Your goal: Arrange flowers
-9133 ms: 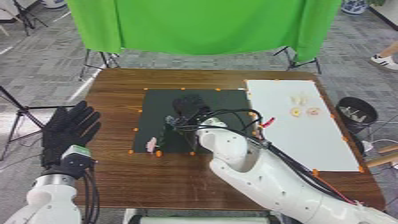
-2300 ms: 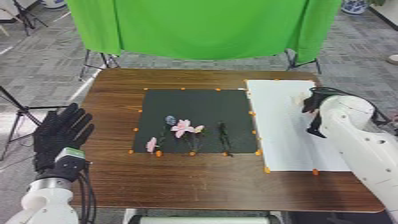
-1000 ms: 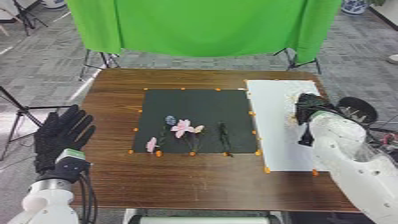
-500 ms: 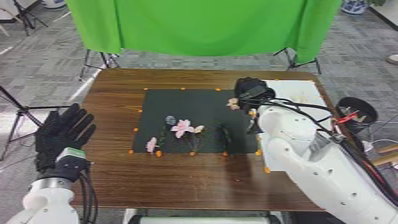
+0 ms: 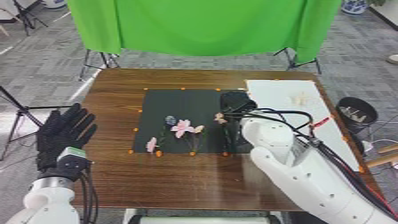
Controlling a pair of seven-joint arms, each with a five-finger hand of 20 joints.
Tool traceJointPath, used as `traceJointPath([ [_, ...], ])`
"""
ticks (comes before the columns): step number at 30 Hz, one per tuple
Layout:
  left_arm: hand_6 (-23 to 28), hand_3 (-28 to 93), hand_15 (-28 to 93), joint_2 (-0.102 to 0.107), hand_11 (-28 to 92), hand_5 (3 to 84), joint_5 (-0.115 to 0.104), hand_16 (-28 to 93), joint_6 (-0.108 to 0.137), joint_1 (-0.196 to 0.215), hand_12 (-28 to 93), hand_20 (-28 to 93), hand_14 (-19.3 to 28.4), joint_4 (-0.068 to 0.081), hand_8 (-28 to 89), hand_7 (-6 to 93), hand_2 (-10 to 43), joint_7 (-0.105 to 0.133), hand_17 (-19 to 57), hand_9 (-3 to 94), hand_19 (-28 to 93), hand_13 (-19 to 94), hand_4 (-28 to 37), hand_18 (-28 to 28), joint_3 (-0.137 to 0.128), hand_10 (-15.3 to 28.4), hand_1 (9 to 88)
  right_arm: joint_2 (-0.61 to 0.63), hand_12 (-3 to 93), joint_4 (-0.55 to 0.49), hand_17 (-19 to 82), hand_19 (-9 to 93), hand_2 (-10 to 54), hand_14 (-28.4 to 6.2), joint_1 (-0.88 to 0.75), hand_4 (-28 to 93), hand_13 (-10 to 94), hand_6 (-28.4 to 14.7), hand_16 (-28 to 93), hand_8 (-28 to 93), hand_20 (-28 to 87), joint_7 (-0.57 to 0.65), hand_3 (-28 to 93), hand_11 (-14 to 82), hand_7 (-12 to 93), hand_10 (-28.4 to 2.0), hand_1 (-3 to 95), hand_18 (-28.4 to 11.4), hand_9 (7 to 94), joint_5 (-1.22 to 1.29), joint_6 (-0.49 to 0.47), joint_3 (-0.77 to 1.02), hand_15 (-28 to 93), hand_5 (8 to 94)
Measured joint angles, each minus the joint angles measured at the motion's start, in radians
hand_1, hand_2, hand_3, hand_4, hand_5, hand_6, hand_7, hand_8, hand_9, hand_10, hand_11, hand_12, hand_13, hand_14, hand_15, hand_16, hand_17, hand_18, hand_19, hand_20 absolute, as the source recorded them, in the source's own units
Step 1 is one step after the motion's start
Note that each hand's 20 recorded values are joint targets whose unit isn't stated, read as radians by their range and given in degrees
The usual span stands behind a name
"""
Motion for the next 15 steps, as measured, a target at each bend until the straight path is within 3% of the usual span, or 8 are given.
traceJointPath([
  [15,10.3,72,44,0.000,25,46.2,0.000,-8,-0.001,-0.003,12,10,16.3,0.001,-9,16.2,13.3,-0.008,-7.6,37.9,40,26,-28.3,16.3,0.001,16.1,27.4,0.000,43.0,0.011,45,83,-9.4,-5.0,-0.004,-28,70,-1.0,42,-5,18,0.055,73,12.4,33,-9.5,59.1,-14.8,75.9,0.005,0.040,0.007,41,65.1],
])
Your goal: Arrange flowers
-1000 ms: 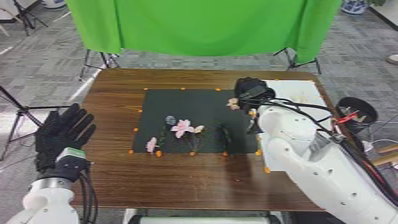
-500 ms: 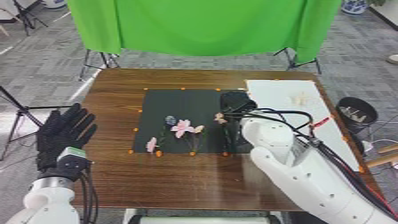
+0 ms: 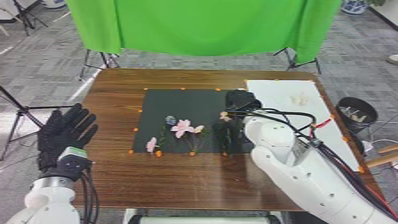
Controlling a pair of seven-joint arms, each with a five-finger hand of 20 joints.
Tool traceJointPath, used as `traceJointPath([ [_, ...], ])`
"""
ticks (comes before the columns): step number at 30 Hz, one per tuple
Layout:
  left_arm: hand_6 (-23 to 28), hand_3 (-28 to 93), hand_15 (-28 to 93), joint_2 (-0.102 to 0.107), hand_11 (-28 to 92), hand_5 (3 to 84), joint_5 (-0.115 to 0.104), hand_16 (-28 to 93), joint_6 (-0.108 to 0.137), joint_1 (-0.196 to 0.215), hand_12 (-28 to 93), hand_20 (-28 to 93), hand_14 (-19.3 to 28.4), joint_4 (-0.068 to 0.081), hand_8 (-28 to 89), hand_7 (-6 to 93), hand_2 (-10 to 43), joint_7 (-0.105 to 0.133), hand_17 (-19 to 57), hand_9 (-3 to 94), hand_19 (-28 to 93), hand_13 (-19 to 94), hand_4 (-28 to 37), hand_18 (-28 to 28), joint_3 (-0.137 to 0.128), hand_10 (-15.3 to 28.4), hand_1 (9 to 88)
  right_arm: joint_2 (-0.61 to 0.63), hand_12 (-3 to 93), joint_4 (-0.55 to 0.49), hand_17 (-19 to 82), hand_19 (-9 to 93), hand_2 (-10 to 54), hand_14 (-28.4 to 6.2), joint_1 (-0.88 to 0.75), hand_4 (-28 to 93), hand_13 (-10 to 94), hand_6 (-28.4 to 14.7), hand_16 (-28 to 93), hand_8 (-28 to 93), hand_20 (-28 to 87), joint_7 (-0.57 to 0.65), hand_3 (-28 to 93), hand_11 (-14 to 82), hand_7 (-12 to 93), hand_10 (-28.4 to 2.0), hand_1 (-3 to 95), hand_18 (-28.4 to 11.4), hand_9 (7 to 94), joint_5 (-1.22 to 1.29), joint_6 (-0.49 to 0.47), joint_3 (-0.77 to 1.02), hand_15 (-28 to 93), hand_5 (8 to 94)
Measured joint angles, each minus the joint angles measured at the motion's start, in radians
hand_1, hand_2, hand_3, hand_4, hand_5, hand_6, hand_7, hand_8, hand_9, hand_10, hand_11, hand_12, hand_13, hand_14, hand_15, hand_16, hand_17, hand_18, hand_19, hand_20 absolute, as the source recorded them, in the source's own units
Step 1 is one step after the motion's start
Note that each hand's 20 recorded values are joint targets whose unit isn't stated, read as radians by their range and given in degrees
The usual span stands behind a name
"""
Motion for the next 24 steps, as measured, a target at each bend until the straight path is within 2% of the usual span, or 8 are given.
traceJointPath([
  [12,10.3,72,44,0.000,25,46.2,0.000,-8,0.000,-0.006,12,10,16.4,0.001,-9,16.3,13.4,-0.002,-7.6,38.1,40,26,-28.3,16.3,0.003,16.1,27.4,0.000,37.7,0.009,43,81,-9.5,-5.3,0.002,-28,68,-1.0,40,-5,19,0.005,73,8.5,29,-10.3,59.0,-15.7,73.7,-0.016,0.002,-0.024,39,63.6],
  [19,10.3,72,44,-0.001,25,46.3,0.000,-8,0.000,-0.005,12,10,16.4,0.001,-9,16.3,13.5,-0.002,-7.6,38.1,41,26,-28.3,16.3,0.001,16.1,27.4,0.000,35.9,0.008,42,80,-9.5,-5.6,-0.003,-28,68,-1.0,39,-5,19,0.005,73,9.0,29,-10.6,58.7,-16.2,72.9,-0.020,-0.007,-0.018,38,63.6],
  [24,10.3,72,44,-0.001,25,46.3,-0.001,-8,0.000,-0.005,12,10,16.4,0.001,-9,16.3,13.5,-0.002,-7.6,38.1,41,26,-28.3,16.3,0.001,16.0,27.4,0.001,29.7,0.005,41,80,-9.5,-5.5,-0.006,-28,68,-0.9,39,-5,20,0.004,73,12.8,27,-11.3,58.2,-16.5,69.9,-0.020,-0.014,-0.015,37,63.0],
])
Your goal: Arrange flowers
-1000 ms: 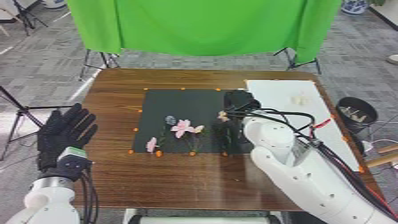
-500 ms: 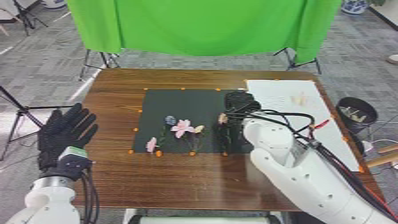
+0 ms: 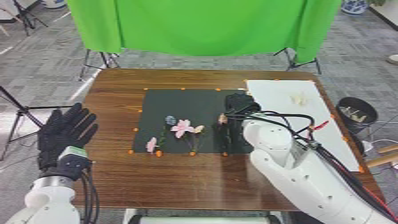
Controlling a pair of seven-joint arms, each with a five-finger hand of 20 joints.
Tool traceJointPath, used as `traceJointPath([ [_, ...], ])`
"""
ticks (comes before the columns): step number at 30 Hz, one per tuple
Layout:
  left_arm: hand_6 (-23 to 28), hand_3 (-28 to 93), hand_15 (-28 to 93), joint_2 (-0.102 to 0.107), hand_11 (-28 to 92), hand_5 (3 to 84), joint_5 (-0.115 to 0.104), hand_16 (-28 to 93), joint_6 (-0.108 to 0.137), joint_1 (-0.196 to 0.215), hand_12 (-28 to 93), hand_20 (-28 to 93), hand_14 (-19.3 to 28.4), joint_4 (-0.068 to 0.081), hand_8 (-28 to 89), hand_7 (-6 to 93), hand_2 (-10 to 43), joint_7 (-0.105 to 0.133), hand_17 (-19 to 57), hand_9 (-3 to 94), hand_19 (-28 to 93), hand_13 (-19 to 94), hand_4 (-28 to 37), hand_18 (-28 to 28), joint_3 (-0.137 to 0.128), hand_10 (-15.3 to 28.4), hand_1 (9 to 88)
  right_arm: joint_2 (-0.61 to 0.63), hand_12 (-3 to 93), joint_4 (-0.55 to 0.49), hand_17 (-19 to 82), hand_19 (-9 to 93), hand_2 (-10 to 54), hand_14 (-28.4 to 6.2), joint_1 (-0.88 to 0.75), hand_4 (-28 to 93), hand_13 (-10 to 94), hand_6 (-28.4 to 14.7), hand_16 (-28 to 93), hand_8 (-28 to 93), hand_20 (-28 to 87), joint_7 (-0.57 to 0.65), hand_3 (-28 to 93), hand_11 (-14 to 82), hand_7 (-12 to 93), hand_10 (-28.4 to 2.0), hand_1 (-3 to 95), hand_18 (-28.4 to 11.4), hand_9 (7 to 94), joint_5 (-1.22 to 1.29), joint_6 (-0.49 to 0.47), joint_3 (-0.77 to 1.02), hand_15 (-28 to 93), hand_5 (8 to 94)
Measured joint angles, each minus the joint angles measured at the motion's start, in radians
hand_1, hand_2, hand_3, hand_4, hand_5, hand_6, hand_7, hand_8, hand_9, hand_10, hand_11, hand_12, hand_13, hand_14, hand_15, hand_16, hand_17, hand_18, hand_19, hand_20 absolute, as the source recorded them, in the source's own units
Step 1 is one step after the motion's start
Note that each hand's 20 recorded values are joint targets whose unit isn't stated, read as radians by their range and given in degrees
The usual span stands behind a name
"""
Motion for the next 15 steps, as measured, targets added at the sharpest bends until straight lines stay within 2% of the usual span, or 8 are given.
traceJointPath([
  [8,10.4,72,44,0.000,25,46.3,0.000,-8,0.000,0.000,12,10,16.3,0.000,-9,16.3,13.5,0.000,-7.6,38.1,41,26,-28.3,16.3,0.000,16.0,27.4,0.002,22.7,-0.016,41,79,-9.5,-6.3,-0.001,-28,67,-1.1,38,-7,21,0.000,73,17.1,24,-12.7,56.6,-16.8,66.1,0.002,-0.020,0.002,36,61.6],
  [15,10.3,72,44,-0.001,25,46.2,0.000,-8,0.000,0.003,12,10,16.3,0.000,-9,16.3,13.4,0.001,-7.6,38.0,41,26,-28.3,16.3,0.000,16.1,27.3,0.008,18.3,-0.038,40,79,-9.5,-8.2,-0.010,-28,65,-1.5,34,-15,20,0.001,76,18.3,22,-13.9,51.7,-17.4,63.9,0.007,-0.046,0.019,38,60.1],
])
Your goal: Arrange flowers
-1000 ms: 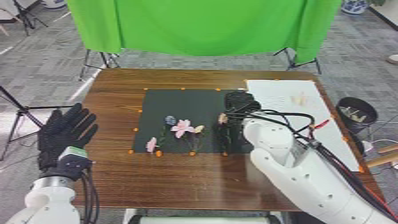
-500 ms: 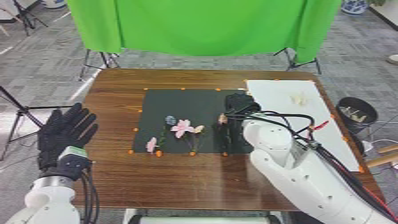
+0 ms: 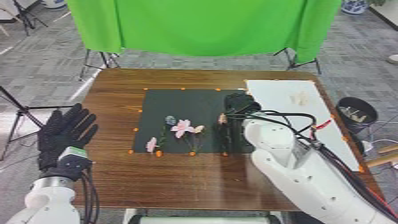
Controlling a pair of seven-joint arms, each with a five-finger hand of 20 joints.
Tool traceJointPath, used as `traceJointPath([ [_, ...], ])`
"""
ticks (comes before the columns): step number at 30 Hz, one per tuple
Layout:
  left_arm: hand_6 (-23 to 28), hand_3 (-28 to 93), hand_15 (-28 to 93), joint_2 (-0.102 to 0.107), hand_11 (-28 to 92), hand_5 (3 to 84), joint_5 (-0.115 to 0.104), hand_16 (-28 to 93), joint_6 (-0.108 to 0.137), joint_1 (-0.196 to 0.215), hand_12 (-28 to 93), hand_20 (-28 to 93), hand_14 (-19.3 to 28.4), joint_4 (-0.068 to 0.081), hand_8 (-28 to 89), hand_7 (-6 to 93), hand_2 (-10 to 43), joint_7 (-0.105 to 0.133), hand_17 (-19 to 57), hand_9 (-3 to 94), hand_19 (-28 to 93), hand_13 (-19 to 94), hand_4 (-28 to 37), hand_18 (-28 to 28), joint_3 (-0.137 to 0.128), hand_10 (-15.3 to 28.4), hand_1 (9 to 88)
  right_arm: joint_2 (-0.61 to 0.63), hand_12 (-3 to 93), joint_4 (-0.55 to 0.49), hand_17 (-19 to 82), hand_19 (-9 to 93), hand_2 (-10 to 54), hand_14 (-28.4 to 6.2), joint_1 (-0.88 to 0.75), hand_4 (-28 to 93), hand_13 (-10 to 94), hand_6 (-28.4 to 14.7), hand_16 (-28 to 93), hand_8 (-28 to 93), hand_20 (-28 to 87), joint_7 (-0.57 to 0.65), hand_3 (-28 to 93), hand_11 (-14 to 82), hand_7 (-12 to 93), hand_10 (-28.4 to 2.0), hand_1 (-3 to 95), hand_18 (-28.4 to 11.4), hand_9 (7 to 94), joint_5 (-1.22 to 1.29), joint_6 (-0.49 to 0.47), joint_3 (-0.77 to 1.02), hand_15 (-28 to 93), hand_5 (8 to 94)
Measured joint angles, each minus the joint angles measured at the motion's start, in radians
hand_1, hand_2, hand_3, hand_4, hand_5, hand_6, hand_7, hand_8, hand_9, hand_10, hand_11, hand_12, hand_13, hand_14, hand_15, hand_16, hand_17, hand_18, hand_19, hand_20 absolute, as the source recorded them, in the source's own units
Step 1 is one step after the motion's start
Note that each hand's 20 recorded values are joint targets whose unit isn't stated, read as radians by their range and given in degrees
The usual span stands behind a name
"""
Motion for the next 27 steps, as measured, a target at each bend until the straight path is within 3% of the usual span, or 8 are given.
traceJointPath([
  [10,10.4,72,43,0.000,25,46.3,0.000,-8,0.000,0.000,12,10,16.3,0.000,-9,16.2,13.4,0.000,-7.6,38.0,41,26,-28.3,16.3,-0.001,16.1,27.4,0.020,18.0,-0.034,37,77,-9.5,-9.0,-0.034,-28,62,-2.0,31,-14,20,0.030,77,17.7,21,-14.6,50.4,-17.9,61.4,0.022,0.032,0.077,39,58.9],
  [15,10.4,72,43,0.000,25,46.3,0.000,-8,0.000,0.000,12,10,16.3,0.000,-9,16.2,13.3,0.000,-7.6,38.1,40,26,-28.3,16.2,-0.001,16.1,27.3,0.042,17.3,-0.032,34,71,-9.5,-12.8,-0.036,-28,55,-2.4,19,-15,17,0.061,82,16.7,22,-15.7,47.0,-17.5,56.7,0.026,0.128,0.109,40,54.9],
  [16,10.4,72,43,0.000,25,46.3,0.000,-8,0.000,0.000,12,10,16.3,0.000,-9,16.2,13.3,0.000,-7.6,38.1,40,26,-28.3,16.2,-0.001,16.1,27.3,0.046,16.6,-0.029,31,66,-9.5,-14.4,-0.036,-28,48,-3.0,15,-15,15,0.065,83,15.3,22,-16.8,44.6,-17.3,52.1,0.027,0.142,0.116,36,52.1],
  [23,10.3,72,43,0.001,25,46.2,0.001,-8,-0.002,-0.007,12,10,16.2,0.002,-9,16.1,13.3,-0.001,-7.6,38.1,40,26,-28.3,16.3,0.001,16.1,27.3,0.069,14.3,0.052,23,55,-0.3,-16.3,0.011,-27,33,-5.6,10,-14,11,0.077,83,11.1,19,-18.5,32.9,-17.2,38.9,0.049,0.170,0.128,26,42.9],
  [27,10.3,72,43,0.002,25,46.2,0.001,-8,-0.006,-0.012,12,10,16.3,0.005,-9,16.3,13.3,-0.001,-7.6,38.0,40,26,-28.3,16.3,0.003,16.2,27.3,0.073,13.0,0.128,21,53,3.3,-16.5,0.057,-26,30,-6.1,9,-13,10,0.077,83,10.0,18,-18.5,29.5,-17.2,36.2,0.089,0.173,0.128,24,40.7],
])
